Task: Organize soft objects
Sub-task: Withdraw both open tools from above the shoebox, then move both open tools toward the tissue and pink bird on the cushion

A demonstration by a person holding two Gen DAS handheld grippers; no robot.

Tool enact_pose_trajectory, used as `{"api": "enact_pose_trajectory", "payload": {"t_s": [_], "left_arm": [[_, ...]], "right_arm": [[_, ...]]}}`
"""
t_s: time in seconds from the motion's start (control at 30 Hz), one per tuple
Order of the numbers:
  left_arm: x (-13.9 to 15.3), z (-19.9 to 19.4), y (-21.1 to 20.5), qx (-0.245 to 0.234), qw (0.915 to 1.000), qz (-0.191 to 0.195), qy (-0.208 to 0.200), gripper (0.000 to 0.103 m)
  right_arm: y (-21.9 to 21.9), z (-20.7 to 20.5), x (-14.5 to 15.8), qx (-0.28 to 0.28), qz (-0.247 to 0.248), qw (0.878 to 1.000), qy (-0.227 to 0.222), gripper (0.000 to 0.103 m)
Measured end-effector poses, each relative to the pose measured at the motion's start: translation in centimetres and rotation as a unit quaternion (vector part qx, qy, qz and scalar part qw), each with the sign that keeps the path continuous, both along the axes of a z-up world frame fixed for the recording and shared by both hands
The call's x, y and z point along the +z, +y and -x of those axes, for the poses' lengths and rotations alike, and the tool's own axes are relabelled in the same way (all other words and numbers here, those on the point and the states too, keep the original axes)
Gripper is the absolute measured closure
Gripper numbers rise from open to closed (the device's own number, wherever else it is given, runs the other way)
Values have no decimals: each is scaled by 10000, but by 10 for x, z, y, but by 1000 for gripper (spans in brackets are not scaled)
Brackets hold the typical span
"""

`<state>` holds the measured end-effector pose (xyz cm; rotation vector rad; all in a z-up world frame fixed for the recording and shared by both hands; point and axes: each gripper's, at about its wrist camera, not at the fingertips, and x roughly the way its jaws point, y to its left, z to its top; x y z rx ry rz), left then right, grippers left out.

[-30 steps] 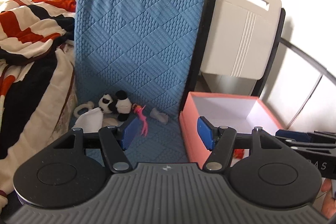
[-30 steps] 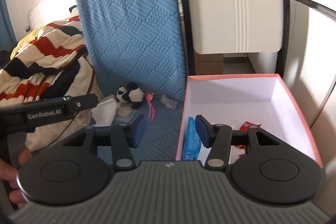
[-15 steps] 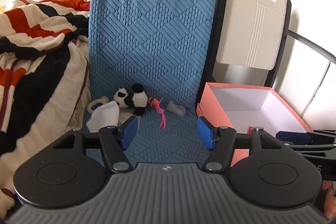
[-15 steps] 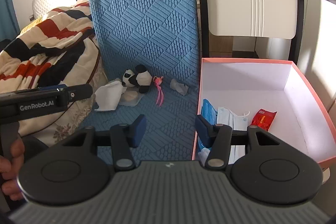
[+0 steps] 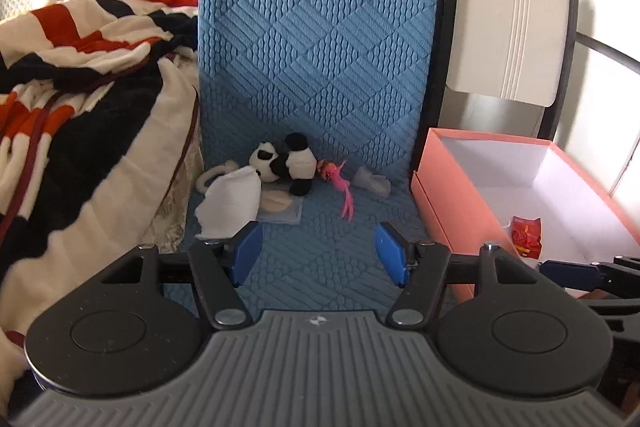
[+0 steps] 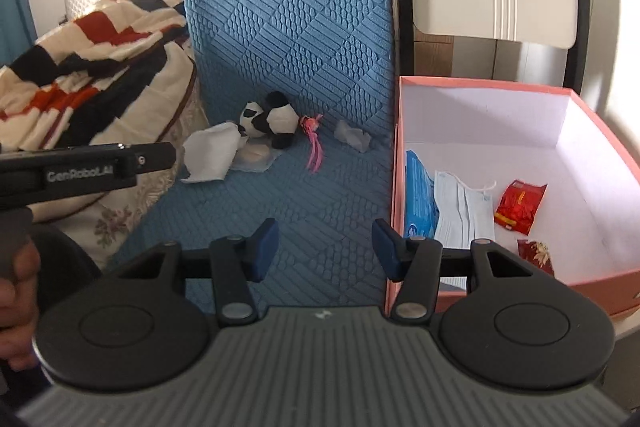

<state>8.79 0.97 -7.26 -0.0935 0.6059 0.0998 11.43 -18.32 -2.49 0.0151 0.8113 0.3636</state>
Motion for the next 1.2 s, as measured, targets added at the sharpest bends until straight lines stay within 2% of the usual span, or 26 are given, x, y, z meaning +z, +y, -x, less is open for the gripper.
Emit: {"api": "enact_pose_trajectory", "payload": {"t_s": [0.1, 0.4, 0.5, 0.63, 0.7, 0.9, 1.03, 1.2], "left_arm": [[-8, -7, 0, -31, 9999, -101, 97, 35], [-40, -33, 25, 205, 9990, 75, 399, 35], [-44, -41, 35, 302, 9984, 238, 413, 35], [-52, -55, 45, 341, 9958, 655, 548, 35], [-54, -61, 46, 318, 9953, 701, 583, 35], [-61, -84, 53, 466, 9942, 727, 636, 35], [-70, -100, 67, 654, 9886, 1101, 789, 35], [-80, -117, 81, 932, 9830, 1292, 918, 35]], "right_arm": [[6, -1, -5, 45, 102, 9999, 20, 48], [17, -8, -11, 50, 239, 9997, -33, 48], [23, -13, -15, 84, 250, 9996, -95, 48], [35, -22, -24, 158, 364, 9992, -109, 48], [42, -28, -30, 175, 432, 9989, -104, 48], [49, -49, -43, 301, 185, 9994, 52, 48], [53, -63, -49, 328, 177, 9993, 36, 48], [59, -83, -59, 419, 245, 9988, 105, 48]]}}
